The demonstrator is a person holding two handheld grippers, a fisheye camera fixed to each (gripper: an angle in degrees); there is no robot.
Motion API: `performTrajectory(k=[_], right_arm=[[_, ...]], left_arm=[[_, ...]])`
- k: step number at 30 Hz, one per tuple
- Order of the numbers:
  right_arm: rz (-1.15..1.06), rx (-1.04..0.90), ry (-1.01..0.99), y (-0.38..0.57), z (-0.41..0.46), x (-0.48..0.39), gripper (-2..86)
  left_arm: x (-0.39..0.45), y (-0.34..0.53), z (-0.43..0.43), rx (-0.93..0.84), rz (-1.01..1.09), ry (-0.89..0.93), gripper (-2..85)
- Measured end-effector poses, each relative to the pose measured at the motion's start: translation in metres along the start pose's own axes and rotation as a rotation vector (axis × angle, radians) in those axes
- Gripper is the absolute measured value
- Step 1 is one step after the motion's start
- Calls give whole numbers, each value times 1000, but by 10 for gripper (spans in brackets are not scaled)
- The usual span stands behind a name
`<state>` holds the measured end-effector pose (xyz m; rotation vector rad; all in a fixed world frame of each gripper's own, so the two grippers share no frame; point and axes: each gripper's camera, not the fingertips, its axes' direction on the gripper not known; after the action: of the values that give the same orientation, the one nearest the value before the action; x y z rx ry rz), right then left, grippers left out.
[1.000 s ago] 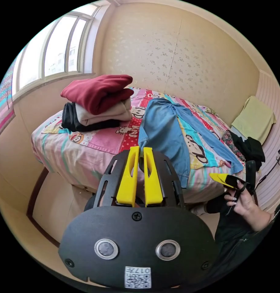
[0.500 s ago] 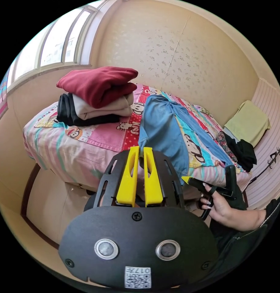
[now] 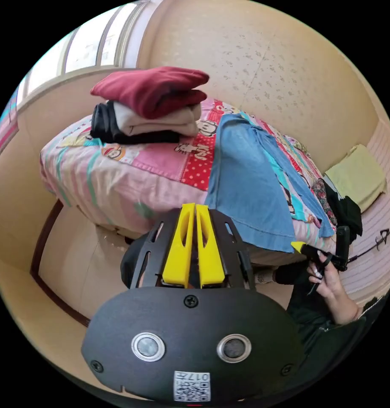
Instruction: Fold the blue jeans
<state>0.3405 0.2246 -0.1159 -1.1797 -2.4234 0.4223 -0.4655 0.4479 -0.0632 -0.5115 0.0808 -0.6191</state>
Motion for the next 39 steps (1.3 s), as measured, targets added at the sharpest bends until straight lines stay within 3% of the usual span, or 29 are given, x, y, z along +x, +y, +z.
performTrajectory(k=[2, 5, 7, 9, 11, 14, 17, 20, 25, 30, 34, 37, 39], right_arm=[[-78, 24, -25, 4, -24, -15, 38], [-180, 154, 22, 14, -98, -37, 57], [-222, 284, 202, 24, -151, -44, 79], [-329, 505, 558, 45, -204, -49, 147], [-388, 689, 766, 66, -232, -49, 217], [-317, 749, 917, 74, -263, -25, 207], [-91, 733, 908, 65, -281, 22, 196], [61, 597, 844, 41, -266, 66, 204], [125, 415, 805, -4, -241, 74, 190], [115, 256, 887, -46, -197, 63, 188], [125, 257, 886, -61, -182, 50, 189], [180, 322, 810, -68, -187, 45, 182], [232, 360, 691, -72, -197, 43, 171]], left_arm=[[-23, 8, -29, 131, -117, -13, 74], [-20, 7, -62, 274, -57, 85, 84], [2, 0, -64, 285, 55, 195, 82], [41, 0, -58, 310, 189, 269, 78], [121, 22, -32, 401, 398, 301, 68], [227, 50, 28, 328, 684, 472, 73], [310, 60, 93, 177, 739, 583, 102], [355, 73, 143, 184, 681, 575, 116], [401, 98, 199, 4, 680, 473, 126], [401, 99, 225, -14, 623, 431, 116], [390, 87, 242, -71, 541, 489, 69], [390, 84, 255, -174, 519, 636, 22], [391, 84, 259, -164, 508, 618, 12]])
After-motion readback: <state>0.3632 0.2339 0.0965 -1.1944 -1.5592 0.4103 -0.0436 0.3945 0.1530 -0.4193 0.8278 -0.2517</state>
